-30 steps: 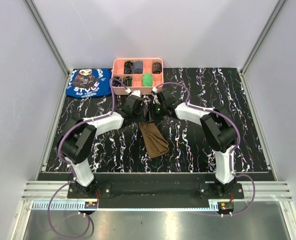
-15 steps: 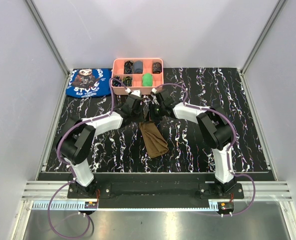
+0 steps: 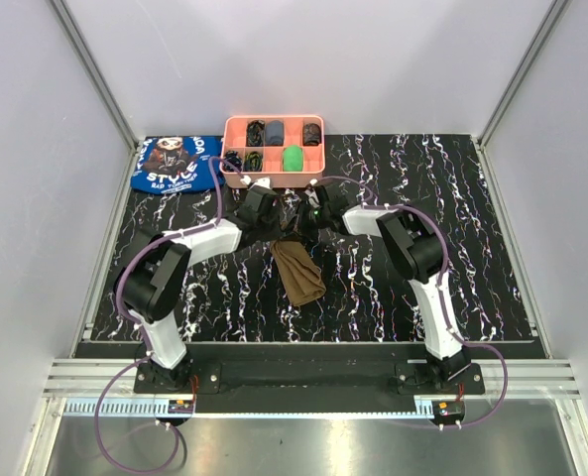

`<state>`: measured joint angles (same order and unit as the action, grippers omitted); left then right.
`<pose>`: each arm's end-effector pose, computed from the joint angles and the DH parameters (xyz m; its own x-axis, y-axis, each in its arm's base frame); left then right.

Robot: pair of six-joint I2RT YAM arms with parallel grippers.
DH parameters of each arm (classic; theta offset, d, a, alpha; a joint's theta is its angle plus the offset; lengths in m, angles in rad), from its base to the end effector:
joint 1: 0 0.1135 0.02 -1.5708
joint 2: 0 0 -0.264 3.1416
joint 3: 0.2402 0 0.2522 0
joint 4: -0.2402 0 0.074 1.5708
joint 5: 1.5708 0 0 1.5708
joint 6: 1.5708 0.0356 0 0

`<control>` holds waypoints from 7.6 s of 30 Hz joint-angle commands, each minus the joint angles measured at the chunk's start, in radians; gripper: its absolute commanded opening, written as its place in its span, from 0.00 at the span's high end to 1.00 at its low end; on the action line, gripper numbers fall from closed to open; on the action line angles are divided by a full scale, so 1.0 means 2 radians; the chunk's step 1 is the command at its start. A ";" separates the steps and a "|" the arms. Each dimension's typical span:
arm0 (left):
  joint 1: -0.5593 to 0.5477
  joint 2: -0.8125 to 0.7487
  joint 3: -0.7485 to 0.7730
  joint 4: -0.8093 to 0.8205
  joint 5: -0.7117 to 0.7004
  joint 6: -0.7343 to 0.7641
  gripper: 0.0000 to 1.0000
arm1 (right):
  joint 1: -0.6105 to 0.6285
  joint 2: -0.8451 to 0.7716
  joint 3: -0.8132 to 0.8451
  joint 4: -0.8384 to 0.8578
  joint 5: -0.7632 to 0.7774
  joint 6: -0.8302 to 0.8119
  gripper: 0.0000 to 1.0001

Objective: Fold the napkin into a case and place the utensils inside
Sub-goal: Grasp the top corner of the smaller rectangle folded napkin from the folded napkin, then smooth out the smaller rectangle-folded napkin at the center of the board.

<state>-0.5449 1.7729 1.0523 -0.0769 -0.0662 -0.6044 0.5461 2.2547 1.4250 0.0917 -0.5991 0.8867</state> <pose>0.3203 -0.1914 0.1772 -0.7750 -0.1933 -0.6017 0.0453 0.9326 -0.3580 0.3937 0.2628 0.1084 -0.9720 0.1582 -0.1735 -0.0508 0.5799 0.8131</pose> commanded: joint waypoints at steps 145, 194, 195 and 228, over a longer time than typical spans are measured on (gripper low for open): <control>0.007 -0.033 -0.024 0.002 0.121 -0.107 1.00 | 0.010 -0.039 -0.049 0.005 -0.052 -0.084 0.86; 0.032 -0.184 -0.112 -0.058 0.104 -0.088 0.62 | 0.043 -0.238 -0.068 -0.317 0.125 -0.408 0.12; 0.032 -0.188 -0.124 -0.046 0.111 -0.095 0.64 | 0.048 -0.235 -0.065 -0.325 0.130 -0.413 0.12; -0.053 -0.113 -0.260 0.213 0.206 -0.265 0.87 | 0.108 -0.251 -0.089 -0.363 0.206 -0.393 0.50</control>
<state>-0.6399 1.5204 0.5156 0.2733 0.3656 -1.1015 0.7456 1.7962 1.2430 -0.6380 -0.1577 0.0761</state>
